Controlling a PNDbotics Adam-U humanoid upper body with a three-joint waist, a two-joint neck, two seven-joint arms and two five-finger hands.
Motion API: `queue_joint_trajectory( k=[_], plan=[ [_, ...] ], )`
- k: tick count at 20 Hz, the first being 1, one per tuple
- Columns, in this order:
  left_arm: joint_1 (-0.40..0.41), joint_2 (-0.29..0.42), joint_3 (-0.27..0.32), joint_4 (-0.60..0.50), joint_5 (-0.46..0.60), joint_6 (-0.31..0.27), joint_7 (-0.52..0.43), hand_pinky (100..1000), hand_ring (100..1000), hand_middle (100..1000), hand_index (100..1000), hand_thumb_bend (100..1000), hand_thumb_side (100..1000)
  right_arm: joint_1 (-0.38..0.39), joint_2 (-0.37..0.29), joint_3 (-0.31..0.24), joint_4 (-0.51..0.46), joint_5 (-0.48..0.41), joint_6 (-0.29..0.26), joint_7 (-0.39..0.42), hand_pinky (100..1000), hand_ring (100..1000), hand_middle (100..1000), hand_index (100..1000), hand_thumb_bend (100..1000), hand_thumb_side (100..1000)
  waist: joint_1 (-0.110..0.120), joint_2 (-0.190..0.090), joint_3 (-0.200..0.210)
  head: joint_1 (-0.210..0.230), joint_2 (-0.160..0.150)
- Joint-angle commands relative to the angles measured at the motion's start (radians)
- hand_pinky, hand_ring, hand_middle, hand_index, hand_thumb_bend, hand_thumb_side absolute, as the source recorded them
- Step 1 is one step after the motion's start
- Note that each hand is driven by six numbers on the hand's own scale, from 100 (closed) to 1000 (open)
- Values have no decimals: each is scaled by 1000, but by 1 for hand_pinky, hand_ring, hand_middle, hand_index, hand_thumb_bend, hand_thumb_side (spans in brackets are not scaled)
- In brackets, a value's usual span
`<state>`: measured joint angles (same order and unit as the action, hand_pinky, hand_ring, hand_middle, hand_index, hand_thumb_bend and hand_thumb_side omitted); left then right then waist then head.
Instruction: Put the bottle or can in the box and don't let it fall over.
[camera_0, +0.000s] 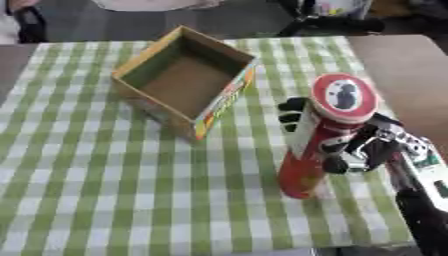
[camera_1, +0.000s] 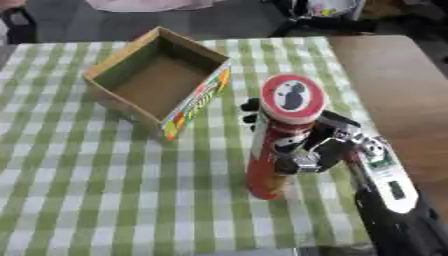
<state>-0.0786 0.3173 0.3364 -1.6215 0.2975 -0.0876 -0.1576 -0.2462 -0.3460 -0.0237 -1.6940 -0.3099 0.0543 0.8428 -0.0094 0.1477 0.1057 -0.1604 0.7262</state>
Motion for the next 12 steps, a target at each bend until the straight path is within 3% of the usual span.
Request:
queue_joint_trajectory(
  k=[1,12],
  plan=[
    [-9,15,6,-12,-6,0,-2,1000,1000,1000,793,194,775,-15,-4,-2,-4,-3,13,-19,1000,1000,1000,1000,614,152,2,-7,1,-2,-11],
    [-11,14,6,-12,-6,1,-3,1000,1000,1000,793,194,774,-18,13,7,3,-12,46,-45,804,1000,1000,871,653,100,2,-7,3,-3,-12]
  ],
)
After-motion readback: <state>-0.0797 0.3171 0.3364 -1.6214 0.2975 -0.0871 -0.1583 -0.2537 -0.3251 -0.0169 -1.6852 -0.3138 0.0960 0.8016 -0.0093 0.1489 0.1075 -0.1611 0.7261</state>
